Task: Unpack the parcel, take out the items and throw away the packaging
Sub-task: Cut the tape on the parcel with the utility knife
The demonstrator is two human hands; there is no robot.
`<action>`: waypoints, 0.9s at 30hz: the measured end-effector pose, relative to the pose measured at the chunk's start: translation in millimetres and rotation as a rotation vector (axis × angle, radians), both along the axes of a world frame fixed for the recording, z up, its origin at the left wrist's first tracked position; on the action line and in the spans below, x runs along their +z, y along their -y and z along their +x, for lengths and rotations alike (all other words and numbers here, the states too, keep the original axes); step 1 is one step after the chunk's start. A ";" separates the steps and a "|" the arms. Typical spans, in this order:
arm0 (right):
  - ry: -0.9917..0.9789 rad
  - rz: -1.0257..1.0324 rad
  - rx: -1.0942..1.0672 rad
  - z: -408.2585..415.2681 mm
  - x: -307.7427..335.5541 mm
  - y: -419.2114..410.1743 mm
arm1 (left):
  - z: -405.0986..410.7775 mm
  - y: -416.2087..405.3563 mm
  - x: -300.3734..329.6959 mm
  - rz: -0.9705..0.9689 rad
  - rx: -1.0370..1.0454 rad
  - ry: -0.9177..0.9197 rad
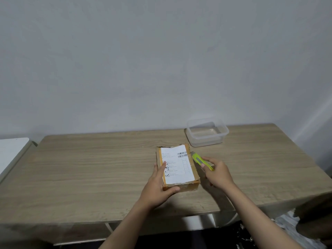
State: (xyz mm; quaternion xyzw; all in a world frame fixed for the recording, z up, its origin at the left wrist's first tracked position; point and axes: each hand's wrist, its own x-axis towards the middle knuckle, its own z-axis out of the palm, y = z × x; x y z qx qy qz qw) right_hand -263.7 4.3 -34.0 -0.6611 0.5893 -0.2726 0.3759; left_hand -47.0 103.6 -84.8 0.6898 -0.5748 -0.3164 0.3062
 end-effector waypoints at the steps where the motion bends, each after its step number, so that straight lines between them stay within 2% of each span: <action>1: -0.001 0.008 0.003 -0.3 1.3 -0.4 | 0.0 0.0 -0.3 0.002 -0.001 -0.003; 11: -0.084 0.170 0.111 -11.7 27.1 6.4 | -1.1 -1.1 0.7 -0.010 0.025 -0.012; 27: -0.053 0.215 0.142 -30.7 32.6 -18.9 | -6.8 -4.5 5.4 -0.020 0.073 -0.022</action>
